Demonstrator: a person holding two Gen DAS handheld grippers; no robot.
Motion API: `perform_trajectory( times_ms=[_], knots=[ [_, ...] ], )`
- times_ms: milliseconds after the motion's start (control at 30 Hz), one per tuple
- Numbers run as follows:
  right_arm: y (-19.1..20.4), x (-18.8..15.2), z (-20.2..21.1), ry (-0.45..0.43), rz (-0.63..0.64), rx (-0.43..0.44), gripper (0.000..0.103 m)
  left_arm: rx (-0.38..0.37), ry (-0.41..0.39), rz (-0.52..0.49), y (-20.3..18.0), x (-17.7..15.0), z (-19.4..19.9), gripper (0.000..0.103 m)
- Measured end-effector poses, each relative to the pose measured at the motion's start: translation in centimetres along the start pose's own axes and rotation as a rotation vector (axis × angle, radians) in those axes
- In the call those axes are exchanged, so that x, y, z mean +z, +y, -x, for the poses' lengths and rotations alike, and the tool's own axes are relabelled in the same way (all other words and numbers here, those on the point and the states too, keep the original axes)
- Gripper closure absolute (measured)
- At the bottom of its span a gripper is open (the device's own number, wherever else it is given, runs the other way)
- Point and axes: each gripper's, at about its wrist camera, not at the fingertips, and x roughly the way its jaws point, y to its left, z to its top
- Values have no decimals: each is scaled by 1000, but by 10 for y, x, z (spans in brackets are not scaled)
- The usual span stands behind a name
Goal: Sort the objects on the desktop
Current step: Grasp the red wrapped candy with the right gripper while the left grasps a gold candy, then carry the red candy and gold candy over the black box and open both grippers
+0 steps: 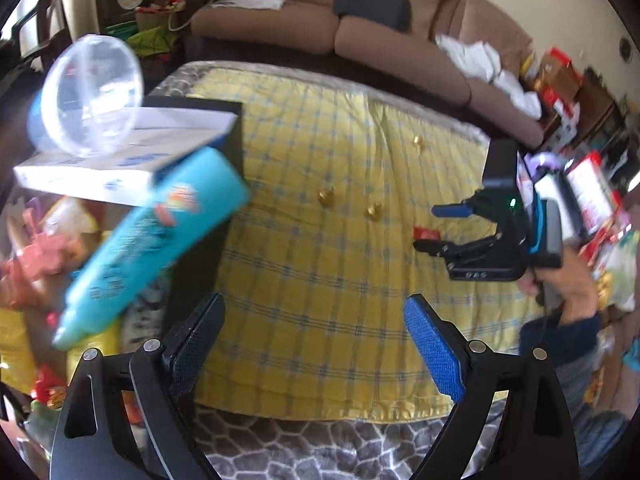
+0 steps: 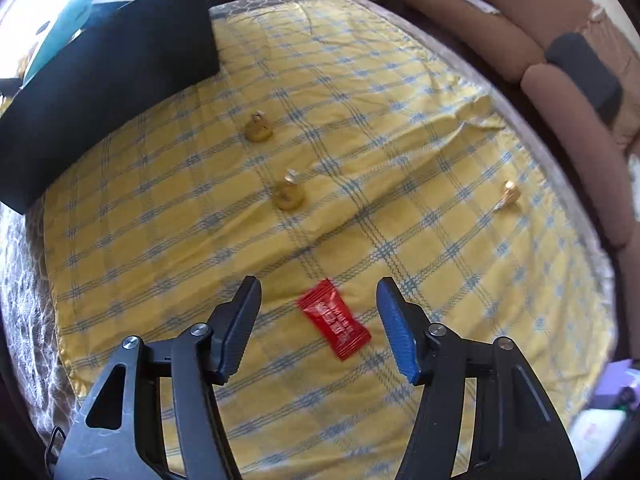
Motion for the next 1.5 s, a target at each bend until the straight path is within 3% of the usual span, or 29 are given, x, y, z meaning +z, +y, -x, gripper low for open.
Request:
perform_trajectory(
  times_ms=[33, 100, 133, 200, 367, 467, 533, 633, 767, 867, 900, 1067, 1267, 1400, 1500],
  knots=[
    [-5, -6, -9, 29, -3, 23, 55, 22, 11, -9, -8, 0, -10, 10],
    [-6, -12, -16, 59, -1, 41, 59, 56, 23, -21, -18, 0, -24, 10],
    [-7, -14, -12, 37, -4, 61, 70, 78, 21, -32, -27, 2, -32, 10],
    [-11, -17, -10, 39, -24, 89, 81, 111, -6, -65, -41, 6, -43, 10],
    [-32, -14, 3, -5, -198, 167, 81, 65, -114, -125, -59, 31, -76, 10],
    [-39, -17, 26, -62, -241, 157, 81, 91, -147, -66, -47, 52, -106, 10],
    [-44, -22, 40, -99, -266, 153, 81, 117, -135, -79, -42, 63, -130, 12],
    [-62, -29, 52, -131, -312, 140, 81, 155, -111, -109, -35, 69, -156, 36],
    [-92, -33, 53, -151, -385, 133, 81, 106, -129, -107, -30, 71, -173, 52],
    [-100, -38, 52, -149, -417, 128, 81, 134, -153, -151, -34, 68, -175, 85],
    [-102, -40, 54, -149, -423, 127, 81, 130, -153, -153, -34, 69, -177, 85],
    [-101, -38, 58, -178, -440, 140, 81, 95, -148, -159, -38, 62, -150, 85],
    [-84, -27, 78, -254, -388, 199, 81, 85, -187, -206, -45, 27, -67, 85],
    [-63, -15, 95, -291, -348, 203, 81, 233, -206, -227, -32, -6, -1, 85],
    [-28, -3, 120, -318, -267, 136, 81, 296, -281, -127, 2, -30, 63, 85]
  ],
)
